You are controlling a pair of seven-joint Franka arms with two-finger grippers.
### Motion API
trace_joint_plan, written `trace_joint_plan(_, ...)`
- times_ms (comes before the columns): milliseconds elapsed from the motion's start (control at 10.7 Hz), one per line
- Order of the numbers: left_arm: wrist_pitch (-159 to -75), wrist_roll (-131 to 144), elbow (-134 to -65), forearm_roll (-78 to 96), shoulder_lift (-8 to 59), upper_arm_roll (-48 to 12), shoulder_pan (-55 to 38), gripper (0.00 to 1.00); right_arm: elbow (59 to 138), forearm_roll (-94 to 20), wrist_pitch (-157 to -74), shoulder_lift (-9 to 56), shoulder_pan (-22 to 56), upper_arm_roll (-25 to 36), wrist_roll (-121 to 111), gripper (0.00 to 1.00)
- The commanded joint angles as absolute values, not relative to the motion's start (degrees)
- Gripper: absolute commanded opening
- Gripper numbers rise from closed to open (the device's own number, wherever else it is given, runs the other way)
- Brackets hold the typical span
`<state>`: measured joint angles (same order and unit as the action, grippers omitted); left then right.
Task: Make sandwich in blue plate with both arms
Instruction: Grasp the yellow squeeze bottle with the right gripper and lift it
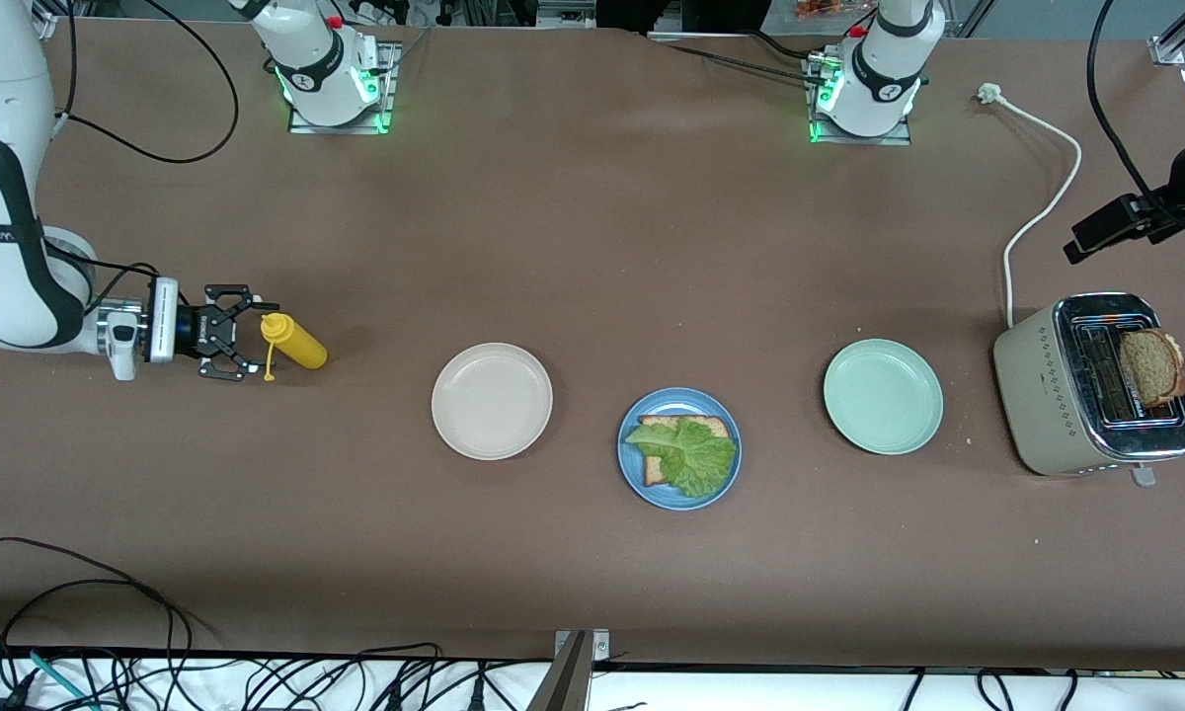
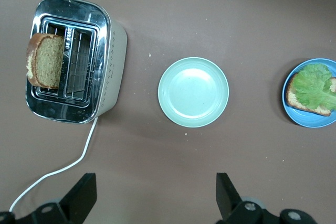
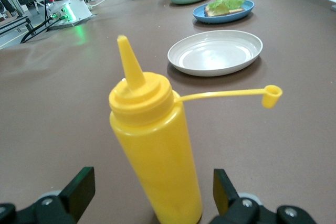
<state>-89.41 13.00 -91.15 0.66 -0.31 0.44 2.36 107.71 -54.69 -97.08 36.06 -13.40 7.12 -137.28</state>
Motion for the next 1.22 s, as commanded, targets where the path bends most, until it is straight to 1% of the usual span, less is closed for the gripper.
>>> trace_joint_plan(0,-88.24,11.87,-89.65,-0.44,0.18,0.18,2.55,1.0,105.12,-57.13,-95.27,40.07,-13.71,6.24,-140.27,1.0)
trace_joint_plan(187,-88.24,12.13,-89.56,-0.44,0.18,0.0,2.37,1.0,105.03,-58.7,-95.36,41.13,-13.54,5.01,-141.06,1.0)
trace_joint_plan(281,-88.24,12.13,-89.56,-0.44,0.18,0.0,2.37,1.0,105.03,-59.58,-95.45,41.57,-13.54,3.88,-141.06,0.78)
trace_joint_plan(374,-88.24,12.13,-89.56,-0.44,0.18,-0.09,2.37,1.0,104.94,-60.02,-95.62,41.57,-13.19,3.61,-140.98,0.24)
trace_joint_plan(468,-88.24,12.04,-89.56,-0.44,0.18,0.0,2.37,1.0,104.59,-60.03,-95.97,41.57,-12.75,3.6,-140.72,0.0)
trace_joint_plan(655,-88.24,12.04,-89.56,-0.44,0.18,-0.09,2.37,1.0,101.1,-59.86,-96.33,41.14,-9.69,3.6,-137.92,0.0)
trace_joint_plan(842,-88.24,12.04,-89.56,-0.44,0.18,-0.09,2.37,1.0,94.26,-57.93,-97.11,40.26,-4.69,3.87,-129.6,0.0)
trace_joint_plan(1123,-88.24,12.04,-89.56,-0.44,0.18,-0.09,2.37,1.0,82.21,-49.08,-101.15,39.11,5.24,3.96,-109.68,0.0)
